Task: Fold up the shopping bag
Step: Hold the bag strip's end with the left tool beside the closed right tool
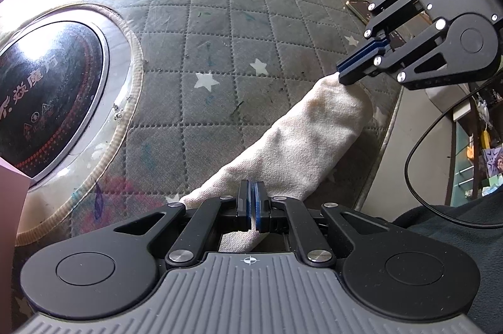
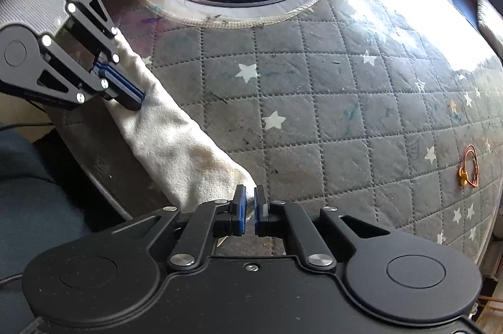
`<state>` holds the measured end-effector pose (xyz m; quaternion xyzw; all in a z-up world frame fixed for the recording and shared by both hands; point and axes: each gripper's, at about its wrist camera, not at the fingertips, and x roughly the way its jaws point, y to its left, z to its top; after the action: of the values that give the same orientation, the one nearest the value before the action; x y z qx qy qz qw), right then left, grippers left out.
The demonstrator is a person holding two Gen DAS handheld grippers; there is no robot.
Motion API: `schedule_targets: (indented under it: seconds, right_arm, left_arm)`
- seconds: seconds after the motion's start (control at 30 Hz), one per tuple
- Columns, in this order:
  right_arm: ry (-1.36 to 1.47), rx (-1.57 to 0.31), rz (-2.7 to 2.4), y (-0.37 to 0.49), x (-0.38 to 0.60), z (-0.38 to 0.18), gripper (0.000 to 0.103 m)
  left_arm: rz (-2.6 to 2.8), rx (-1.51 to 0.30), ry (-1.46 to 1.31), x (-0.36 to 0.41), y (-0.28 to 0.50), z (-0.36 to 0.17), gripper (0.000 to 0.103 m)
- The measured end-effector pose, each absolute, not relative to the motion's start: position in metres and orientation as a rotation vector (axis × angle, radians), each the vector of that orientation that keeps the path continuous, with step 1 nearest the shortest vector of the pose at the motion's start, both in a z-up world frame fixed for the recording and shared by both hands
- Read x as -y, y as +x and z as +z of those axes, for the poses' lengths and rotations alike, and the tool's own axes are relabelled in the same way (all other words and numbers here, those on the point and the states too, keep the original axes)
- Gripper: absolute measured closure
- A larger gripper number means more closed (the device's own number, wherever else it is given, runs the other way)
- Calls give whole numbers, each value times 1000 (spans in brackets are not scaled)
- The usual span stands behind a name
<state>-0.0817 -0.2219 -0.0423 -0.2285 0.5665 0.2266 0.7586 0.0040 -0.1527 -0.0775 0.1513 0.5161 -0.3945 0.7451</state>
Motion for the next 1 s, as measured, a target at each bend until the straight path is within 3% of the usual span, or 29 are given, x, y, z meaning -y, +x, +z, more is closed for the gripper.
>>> schedule_targets:
  seconds: [1.0]
  right_arm:
    - [-505,-1185,570,-102,199,-33,96]
  left_arm:
    - [-868,-1119,342,153,9,-76,99]
